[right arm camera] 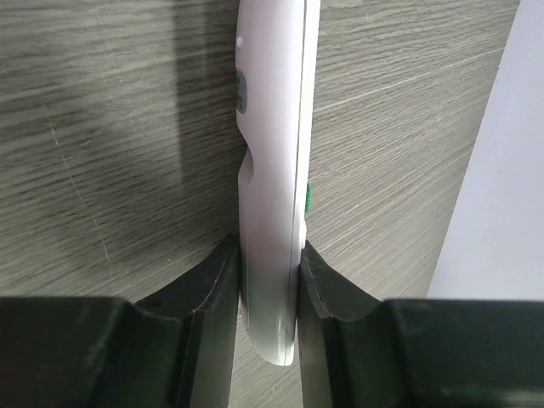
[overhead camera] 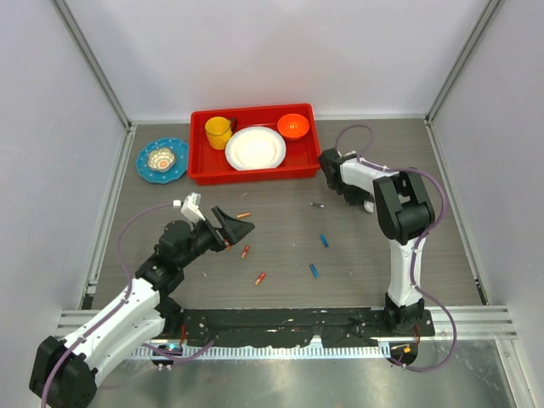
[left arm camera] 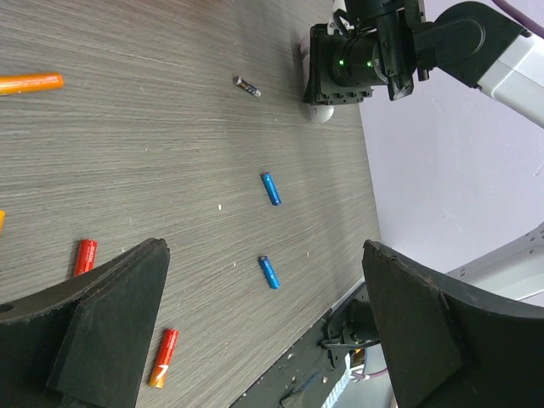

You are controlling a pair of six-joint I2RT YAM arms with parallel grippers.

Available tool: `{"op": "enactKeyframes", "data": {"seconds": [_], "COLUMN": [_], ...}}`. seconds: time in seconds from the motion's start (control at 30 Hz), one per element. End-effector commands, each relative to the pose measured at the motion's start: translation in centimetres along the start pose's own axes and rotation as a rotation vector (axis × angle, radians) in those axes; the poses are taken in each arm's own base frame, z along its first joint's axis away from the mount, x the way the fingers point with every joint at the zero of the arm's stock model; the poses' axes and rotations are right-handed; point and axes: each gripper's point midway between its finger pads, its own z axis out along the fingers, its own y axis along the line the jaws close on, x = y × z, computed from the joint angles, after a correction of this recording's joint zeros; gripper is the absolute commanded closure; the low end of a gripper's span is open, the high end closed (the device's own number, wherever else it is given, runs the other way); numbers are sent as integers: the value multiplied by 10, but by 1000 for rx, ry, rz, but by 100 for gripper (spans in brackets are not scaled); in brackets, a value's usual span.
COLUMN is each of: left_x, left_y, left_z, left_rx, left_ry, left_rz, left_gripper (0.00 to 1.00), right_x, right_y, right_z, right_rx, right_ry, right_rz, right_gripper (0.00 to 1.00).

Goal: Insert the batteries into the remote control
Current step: Turn over the remote control at the center of the board.

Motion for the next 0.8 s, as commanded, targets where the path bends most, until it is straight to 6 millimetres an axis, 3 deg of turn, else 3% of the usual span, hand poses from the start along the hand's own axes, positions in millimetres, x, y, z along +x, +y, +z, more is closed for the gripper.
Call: {"op": "enactKeyframes", "data": {"seconds": [0.0,0.27,0.43,0.57,0.6,0.63,0.67,0.7,0.77], "left_x": [-2,-2,-2,-1,-2,-3,-6,-6,-10], "left_y": [-3,-5,-3,1,4,6,6,13,19], "left_z": [0,-1,-4,-4,-4,-4,-5,-5,-6], "left_rx": [17,19,9,-10,-27,-40,-51,-88,-133], "left_ry": [-5,-5,-11,-3,-4,-8,-15,-19,-26], "left_rz": [27,23,27,35,42,47,52,57,81], "left_gripper": [0,0,0,0,0,0,0,0,0], "right_x": [4,4,2,-18,-29,-32,-37,-44,-40], "right_y": [21,35,40,31,20,17,11,3,-3], "right_z": [-6,-18,-24,-52,-71,-79,-90,-116,-129], "right_rx": [-125,-243,-285,-365,-399,-423,-455,-542,-598], "right_ry": [30,20,6,-69,-124,-151,-185,-253,-314], "right_rz": [41,118,161,259,306,332,375,412,476], "right_gripper": [68,51,50,48,48,38,34,34,31]}}
